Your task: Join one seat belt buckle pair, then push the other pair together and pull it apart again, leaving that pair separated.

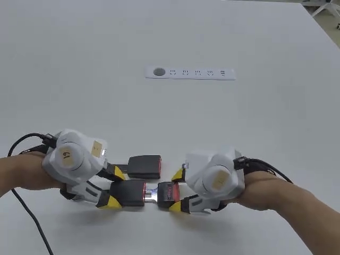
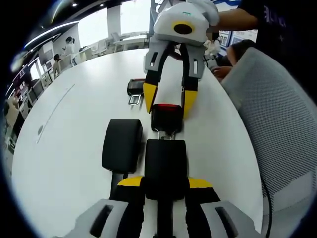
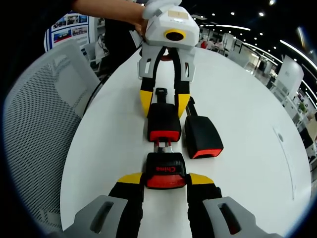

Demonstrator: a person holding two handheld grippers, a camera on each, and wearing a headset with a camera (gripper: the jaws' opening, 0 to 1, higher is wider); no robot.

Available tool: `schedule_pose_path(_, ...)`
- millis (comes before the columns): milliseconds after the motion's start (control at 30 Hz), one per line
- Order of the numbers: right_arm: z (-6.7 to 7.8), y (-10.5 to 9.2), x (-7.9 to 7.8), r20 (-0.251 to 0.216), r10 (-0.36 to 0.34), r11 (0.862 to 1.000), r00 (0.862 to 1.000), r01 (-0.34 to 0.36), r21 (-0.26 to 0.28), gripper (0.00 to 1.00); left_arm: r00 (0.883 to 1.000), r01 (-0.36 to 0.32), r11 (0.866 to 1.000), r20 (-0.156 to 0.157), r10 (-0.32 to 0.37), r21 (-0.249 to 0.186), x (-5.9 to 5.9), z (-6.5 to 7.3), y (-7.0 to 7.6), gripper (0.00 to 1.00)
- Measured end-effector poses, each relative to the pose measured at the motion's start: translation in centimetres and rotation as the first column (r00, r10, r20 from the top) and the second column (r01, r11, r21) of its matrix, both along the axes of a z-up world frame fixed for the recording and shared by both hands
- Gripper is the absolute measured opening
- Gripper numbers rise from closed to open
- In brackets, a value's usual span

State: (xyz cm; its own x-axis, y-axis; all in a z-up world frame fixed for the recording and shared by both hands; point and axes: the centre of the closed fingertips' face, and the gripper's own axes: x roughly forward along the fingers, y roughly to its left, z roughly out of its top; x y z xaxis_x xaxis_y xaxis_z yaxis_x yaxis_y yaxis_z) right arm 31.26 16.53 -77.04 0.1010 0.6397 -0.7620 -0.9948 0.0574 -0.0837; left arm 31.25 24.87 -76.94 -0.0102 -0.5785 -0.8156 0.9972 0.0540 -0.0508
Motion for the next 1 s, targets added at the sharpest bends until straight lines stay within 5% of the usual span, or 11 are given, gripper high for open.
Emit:
schedule_pose_path(633,0.08,0.18,0.18,-0.001,-0.006,1.000,1.000,0.006,0.031,0.29,1.000,0.001,1.000,0.029,-0.002,0.006,0.13,-0.37,0.05,0.31)
schedule_pose_path(1000,0.16,0.36,0.16,-0.010,0.001,1.000,1.000,-0.001,0.025,0.28,1.000,-0.014,1.000,0.020,0.014,0.010,0.16,-0.50,-0.02,0.31)
